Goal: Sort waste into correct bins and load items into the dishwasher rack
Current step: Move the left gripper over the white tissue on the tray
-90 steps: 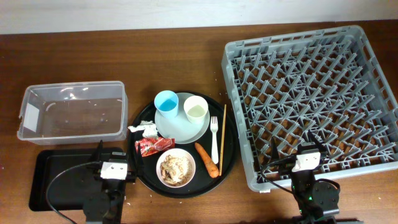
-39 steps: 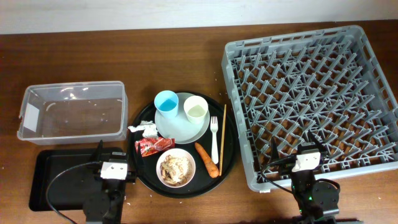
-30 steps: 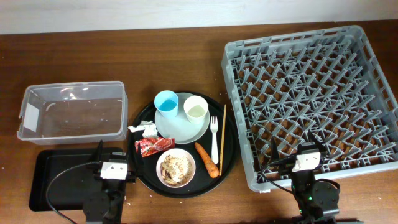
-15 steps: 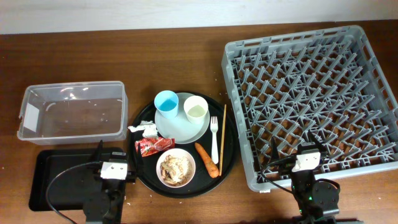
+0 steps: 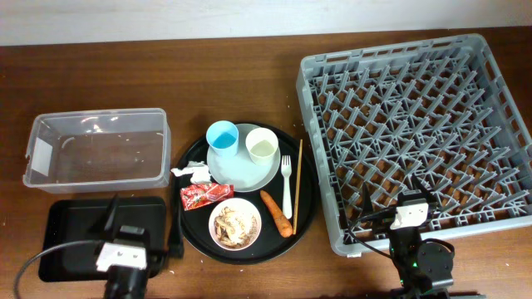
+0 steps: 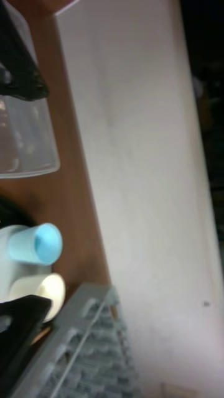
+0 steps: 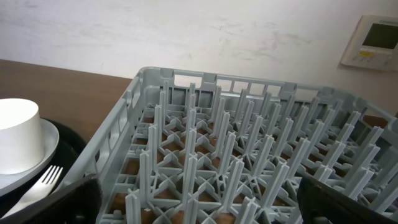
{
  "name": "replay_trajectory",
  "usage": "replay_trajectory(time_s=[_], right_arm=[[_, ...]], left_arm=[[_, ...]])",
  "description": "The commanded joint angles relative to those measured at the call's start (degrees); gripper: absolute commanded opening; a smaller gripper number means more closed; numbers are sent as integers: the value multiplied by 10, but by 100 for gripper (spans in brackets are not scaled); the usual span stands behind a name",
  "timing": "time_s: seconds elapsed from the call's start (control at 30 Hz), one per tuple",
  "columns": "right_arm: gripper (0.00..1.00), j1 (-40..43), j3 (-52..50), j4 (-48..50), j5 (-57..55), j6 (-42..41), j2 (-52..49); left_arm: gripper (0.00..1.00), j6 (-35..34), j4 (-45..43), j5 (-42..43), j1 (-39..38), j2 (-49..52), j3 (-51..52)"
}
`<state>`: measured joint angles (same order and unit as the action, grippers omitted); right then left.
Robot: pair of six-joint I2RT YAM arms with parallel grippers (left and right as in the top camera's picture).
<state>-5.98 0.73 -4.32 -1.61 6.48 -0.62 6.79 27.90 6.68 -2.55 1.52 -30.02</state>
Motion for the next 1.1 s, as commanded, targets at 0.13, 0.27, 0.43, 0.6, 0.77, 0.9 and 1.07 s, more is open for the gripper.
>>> replay_trajectory(time_s=[0.13,0.27,0.43,0.6,0.77,0.9,1.07], right_arm=[[98,5,-4,-2,-3,2,4],[99,5,-4,-2,-3,2,4],[98,5,-4,-2,-3,2,4],[99,5,-4,-2,-3,2,4],[99,5,-4,-2,-3,2,4],[98,5,-4,-2,-3,2,4],[98,5,-4,-2,-3,2,4]], left_arm=[[99,-12,298,62,-3,324,-349],[99,-12,455,122,-3,525,-489],[96,-11,480,180,-3,661,-500],[51,-36,501,136,-24,733,-489],[52,-191,431,-5,-71,750,-405],[46,-297,342,-5,-94,750,-314],[41,-435,244,-5,-116,750,-213]])
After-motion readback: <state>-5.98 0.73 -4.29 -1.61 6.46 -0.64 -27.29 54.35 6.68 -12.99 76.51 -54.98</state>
